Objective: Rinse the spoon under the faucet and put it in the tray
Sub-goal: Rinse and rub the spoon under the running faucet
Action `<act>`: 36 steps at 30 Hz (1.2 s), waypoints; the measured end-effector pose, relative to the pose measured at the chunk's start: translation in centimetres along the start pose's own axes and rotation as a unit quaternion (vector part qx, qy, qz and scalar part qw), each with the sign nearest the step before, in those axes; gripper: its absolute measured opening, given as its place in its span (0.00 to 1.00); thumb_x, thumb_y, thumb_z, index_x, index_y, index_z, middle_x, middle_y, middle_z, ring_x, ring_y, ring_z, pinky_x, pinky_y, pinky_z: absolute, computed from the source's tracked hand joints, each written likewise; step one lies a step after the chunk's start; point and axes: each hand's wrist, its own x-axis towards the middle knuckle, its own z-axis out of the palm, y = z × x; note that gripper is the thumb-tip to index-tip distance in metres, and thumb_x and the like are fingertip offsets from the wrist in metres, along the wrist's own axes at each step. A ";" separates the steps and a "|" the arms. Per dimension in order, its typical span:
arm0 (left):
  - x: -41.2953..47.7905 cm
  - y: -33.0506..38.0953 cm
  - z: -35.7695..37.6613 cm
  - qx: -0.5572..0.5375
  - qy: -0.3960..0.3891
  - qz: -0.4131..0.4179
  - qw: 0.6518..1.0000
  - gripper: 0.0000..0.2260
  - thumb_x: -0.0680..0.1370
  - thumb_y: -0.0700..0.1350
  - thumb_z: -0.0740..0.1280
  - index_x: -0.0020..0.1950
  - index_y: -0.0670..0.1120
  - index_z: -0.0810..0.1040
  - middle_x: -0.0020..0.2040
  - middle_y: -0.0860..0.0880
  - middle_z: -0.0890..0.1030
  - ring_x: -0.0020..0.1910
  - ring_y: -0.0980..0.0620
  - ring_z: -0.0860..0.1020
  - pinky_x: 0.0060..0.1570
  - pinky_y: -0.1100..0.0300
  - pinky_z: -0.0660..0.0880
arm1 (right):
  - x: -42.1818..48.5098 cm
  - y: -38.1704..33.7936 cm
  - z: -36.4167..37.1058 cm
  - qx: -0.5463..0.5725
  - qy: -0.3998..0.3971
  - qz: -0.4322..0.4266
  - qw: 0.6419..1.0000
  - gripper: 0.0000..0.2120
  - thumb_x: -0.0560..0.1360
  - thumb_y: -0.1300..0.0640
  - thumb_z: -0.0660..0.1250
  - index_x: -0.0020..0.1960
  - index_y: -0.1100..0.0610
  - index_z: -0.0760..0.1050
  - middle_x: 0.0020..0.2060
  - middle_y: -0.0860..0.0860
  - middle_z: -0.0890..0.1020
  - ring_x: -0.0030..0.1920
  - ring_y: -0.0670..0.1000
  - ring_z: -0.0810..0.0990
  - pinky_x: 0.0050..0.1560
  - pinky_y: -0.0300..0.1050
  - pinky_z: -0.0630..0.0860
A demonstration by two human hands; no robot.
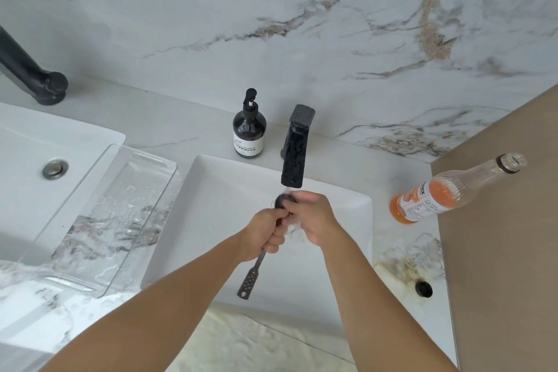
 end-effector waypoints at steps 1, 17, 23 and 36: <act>0.0 0.0 0.1 0.007 -0.006 0.011 1.000 0.16 0.82 0.44 0.55 0.33 0.49 0.63 0.26 0.53 0.57 0.21 0.56 0.53 0.20 0.66 0.51 | 0.1 0.2 0.4 -0.041 0.058 -0.010 0.997 0.03 0.70 0.65 0.74 0.43 0.60 0.85 0.32 0.54 0.82 0.29 0.52 0.78 0.38 0.46 0.79; -1.1 1.4 -1.5 0.125 -0.009 0.085 0.988 0.16 0.85 0.46 0.55 0.43 0.41 0.76 0.31 0.50 0.66 0.24 0.56 0.60 0.25 0.65 0.56 | -0.6 0.4 0.9 0.088 0.050 -0.008 0.995 0.13 0.69 0.77 0.64 0.46 0.67 0.83 0.36 0.61 0.80 0.25 0.54 0.72 0.30 0.46 0.73; -1.1 0.1 -1.0 0.016 -0.012 0.094 0.995 0.15 0.85 0.42 0.54 0.46 0.39 0.76 0.35 0.47 0.68 0.28 0.55 0.62 0.26 0.64 0.58 | -0.4 -0.2 0.2 -0.039 0.021 -0.030 0.999 0.14 0.72 0.74 0.64 0.49 0.63 0.84 0.40 0.57 0.84 0.32 0.53 0.80 0.39 0.46 0.80; -2.2 0.8 0.5 0.015 0.082 0.034 0.996 0.13 0.84 0.41 0.50 0.51 0.40 0.74 0.33 0.46 0.67 0.23 0.55 0.56 0.23 0.64 0.51 | -4.6 -8.6 -0.7 -0.457 0.082 -0.420 0.780 0.33 0.73 0.75 0.56 0.78 0.62 0.63 0.80 0.54 0.61 0.76 0.55 0.66 0.71 0.47 0.69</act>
